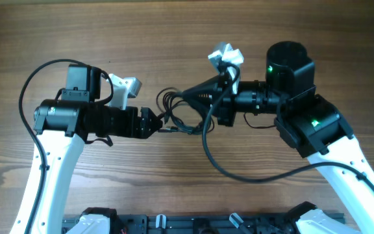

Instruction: Untangle cables

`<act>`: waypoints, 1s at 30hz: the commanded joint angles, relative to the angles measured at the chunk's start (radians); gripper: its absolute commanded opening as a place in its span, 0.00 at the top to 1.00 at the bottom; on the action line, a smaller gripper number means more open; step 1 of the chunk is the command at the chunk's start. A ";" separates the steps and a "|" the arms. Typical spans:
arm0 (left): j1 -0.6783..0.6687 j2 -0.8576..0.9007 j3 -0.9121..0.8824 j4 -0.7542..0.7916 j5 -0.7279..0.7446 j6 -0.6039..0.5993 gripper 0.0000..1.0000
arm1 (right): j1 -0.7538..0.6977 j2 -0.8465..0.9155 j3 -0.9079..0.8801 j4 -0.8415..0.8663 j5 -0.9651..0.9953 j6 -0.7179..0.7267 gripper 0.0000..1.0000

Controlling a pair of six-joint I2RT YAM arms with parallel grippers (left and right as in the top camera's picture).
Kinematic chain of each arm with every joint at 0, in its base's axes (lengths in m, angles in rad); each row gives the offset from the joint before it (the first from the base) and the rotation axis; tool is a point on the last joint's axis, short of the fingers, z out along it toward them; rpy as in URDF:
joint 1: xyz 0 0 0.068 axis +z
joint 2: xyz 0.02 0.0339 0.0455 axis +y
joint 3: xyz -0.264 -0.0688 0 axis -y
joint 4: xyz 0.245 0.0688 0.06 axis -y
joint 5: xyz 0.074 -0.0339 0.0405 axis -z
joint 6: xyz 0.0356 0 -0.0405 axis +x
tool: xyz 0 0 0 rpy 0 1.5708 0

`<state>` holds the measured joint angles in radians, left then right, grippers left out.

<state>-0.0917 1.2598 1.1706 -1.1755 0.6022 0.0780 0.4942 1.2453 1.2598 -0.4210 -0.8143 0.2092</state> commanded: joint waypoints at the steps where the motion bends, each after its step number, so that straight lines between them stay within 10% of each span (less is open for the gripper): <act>1: -0.005 -0.003 -0.011 -0.014 0.026 0.019 0.14 | 0.000 0.010 0.018 -0.085 0.523 0.116 0.96; 6: -0.005 -0.003 -0.011 -0.015 0.026 0.019 0.13 | 0.000 0.010 0.018 -0.324 1.174 0.404 0.95; 13: -0.005 -0.003 -0.011 -0.033 0.026 0.019 0.12 | 0.000 0.176 0.018 -0.264 0.742 0.314 0.94; 15: -0.005 -0.003 -0.011 -0.059 0.026 0.019 0.11 | 0.000 0.283 0.018 -0.256 0.587 0.222 0.09; 16: -0.005 -0.003 -0.011 -0.072 0.026 0.019 0.11 | 0.000 0.344 0.018 -0.272 0.547 0.198 0.01; 26: -0.005 -0.003 -0.011 -0.082 0.026 0.019 0.07 | 0.000 0.526 0.009 -0.441 0.715 0.236 0.00; 30: -0.005 -0.003 -0.011 -0.069 0.025 0.020 0.10 | 0.007 0.526 -0.031 -0.491 0.633 -0.253 0.00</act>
<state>-0.0917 1.2594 1.1694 -1.2568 0.6086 0.0780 0.4942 1.7657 1.2583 -0.8852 -0.1520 0.2764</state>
